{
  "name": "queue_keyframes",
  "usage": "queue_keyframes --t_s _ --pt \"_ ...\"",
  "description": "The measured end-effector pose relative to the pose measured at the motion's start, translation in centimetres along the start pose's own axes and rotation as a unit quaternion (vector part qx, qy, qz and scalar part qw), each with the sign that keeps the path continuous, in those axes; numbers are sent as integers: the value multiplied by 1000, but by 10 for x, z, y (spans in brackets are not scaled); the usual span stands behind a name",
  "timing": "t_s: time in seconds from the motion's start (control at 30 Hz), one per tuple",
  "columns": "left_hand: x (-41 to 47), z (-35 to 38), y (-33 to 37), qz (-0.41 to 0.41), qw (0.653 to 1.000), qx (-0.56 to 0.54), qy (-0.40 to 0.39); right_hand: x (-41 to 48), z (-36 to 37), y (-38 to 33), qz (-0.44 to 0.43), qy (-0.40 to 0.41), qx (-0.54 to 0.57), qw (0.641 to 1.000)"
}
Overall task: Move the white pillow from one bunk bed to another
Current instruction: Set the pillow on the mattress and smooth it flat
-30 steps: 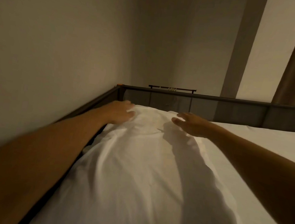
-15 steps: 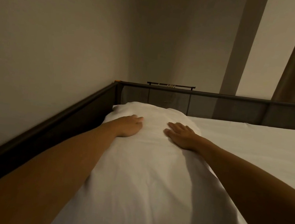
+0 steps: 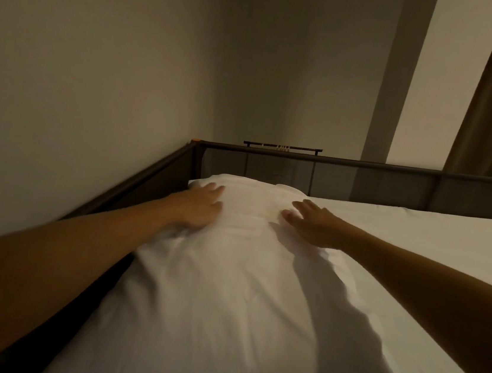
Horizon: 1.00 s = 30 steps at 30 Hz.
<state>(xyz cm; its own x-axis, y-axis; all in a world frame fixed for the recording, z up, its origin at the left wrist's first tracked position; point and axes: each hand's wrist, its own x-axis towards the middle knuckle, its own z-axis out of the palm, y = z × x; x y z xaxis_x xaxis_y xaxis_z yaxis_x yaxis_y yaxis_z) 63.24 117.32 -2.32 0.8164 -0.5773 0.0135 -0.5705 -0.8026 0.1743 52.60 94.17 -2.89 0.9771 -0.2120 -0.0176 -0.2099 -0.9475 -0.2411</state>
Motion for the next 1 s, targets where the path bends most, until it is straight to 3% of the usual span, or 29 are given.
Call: queue_keyframes --t_s 0.13,0.23,0.37,0.5,0.57,0.77,0.87,1.0 --pt "-19 25 34 81 997 12 -12 -11 19 -20 -56 -5 -7 998" --pt "-26 36 37 91 995 6 -40 -17 34 -20 -68 -21 -10 997" --pt "-40 31 13 21 996 -33 -76 -30 36 -3 -53 -80 -39 995" --pt "-66 14 -13 -67 991 -39 -111 -53 15 20 36 -151 22 988" --pt "-73 8 -21 -101 990 -21 -101 -65 8 26 55 -145 35 987" --pt "-100 8 21 20 999 25 -18 -99 8 -9 15 -51 20 998" --pt "-116 32 51 99 994 28 -25 -117 17 -41 -32 -50 17 998" --pt "-122 46 47 101 993 39 -45 -131 33 -48 -51 -85 -27 995"
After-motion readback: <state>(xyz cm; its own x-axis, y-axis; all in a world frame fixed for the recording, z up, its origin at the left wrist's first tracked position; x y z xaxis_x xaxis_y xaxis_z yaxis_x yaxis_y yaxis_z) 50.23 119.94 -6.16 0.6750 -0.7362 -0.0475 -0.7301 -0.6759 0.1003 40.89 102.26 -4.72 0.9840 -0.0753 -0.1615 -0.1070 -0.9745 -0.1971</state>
